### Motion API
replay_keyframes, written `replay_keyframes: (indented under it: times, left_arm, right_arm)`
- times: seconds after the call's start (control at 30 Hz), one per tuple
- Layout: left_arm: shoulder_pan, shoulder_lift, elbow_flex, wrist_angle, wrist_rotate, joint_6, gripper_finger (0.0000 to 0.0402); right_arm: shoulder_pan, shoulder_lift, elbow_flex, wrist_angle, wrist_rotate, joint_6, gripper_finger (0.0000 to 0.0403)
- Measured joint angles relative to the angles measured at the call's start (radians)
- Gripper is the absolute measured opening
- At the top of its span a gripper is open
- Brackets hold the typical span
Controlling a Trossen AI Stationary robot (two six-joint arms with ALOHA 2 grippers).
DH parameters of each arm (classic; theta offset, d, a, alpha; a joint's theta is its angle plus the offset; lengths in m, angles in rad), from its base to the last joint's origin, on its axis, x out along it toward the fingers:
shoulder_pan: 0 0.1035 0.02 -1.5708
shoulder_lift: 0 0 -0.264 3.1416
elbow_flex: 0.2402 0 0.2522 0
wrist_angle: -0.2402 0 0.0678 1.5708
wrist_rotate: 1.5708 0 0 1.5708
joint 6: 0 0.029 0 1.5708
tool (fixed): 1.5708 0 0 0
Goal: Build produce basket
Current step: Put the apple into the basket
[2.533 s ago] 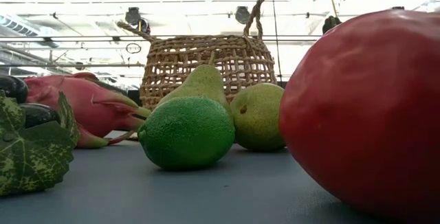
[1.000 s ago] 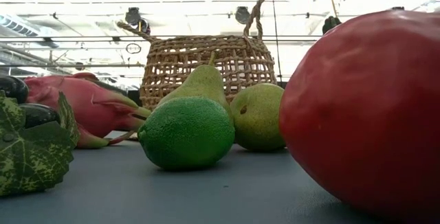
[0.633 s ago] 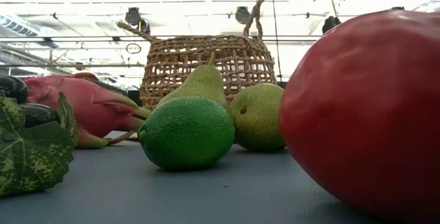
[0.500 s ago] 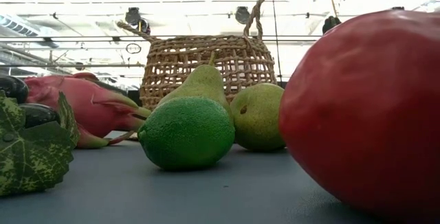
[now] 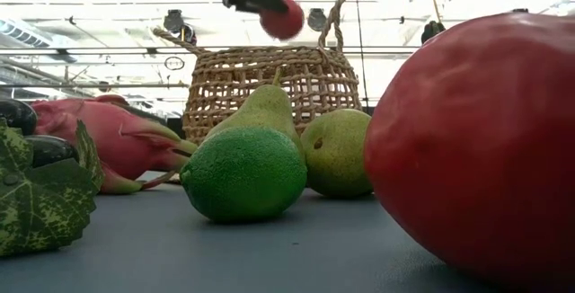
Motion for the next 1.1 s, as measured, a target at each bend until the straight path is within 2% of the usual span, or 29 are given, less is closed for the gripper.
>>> replay_keyframes:
  times: [0.33,0.73,1.1]
  left_arm:
    - [0.024,0.139,-0.001,0.005,-0.023,-0.014,0.0367]
    - [0.089,0.158,-0.001,-0.05,-0.025,-0.106,0.0367]
    - [0.1,0.255,0.0,-0.025,-0.017,-0.122,0.0367]
  right_arm:
    - [0.0,0.0,0.0,-0.012,-0.002,0.0,0.0187]
    - [0.0,0.0,0.0,-0.013,-0.002,-0.018,0.0187]
    - [0.001,0.001,0.0,-0.012,-0.002,-0.018,0.0187]
